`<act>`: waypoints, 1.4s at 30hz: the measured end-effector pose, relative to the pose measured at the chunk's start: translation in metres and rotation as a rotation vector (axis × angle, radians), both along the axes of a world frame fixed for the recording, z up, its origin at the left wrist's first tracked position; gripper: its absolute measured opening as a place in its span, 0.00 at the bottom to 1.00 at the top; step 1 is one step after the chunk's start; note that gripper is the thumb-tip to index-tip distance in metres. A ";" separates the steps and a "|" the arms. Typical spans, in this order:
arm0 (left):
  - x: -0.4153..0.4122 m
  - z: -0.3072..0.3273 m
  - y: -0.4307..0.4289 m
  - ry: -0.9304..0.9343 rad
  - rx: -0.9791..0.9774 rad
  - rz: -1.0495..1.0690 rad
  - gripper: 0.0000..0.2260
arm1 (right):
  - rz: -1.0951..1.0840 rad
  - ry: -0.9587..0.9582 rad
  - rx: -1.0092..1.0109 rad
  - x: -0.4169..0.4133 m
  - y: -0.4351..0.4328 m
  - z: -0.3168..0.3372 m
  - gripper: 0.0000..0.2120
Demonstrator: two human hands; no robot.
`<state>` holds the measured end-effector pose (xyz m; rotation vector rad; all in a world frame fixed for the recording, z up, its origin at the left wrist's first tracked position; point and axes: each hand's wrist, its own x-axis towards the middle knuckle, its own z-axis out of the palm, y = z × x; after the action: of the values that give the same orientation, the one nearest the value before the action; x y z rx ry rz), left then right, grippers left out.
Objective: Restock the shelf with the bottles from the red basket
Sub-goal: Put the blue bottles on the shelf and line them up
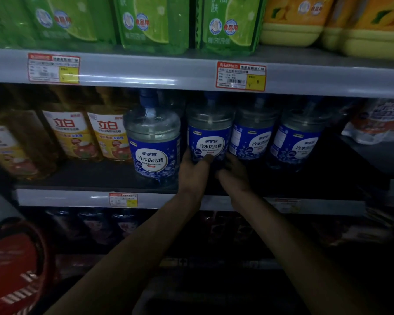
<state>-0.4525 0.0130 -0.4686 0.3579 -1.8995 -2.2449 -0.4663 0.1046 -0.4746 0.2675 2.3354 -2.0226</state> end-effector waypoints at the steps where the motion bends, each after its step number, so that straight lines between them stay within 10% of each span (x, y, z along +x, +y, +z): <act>1: -0.002 0.001 0.001 -0.007 0.017 -0.001 0.25 | -0.002 -0.003 -0.002 -0.001 -0.001 0.001 0.30; 42: -0.016 -0.005 0.002 -0.064 0.039 -0.061 0.17 | 0.099 -0.024 0.002 -0.007 0.013 0.008 0.32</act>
<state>-0.4686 0.0151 -0.4737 0.3864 -1.9253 -2.3398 -0.4730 0.1177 -0.4662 0.1708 2.2889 -1.9608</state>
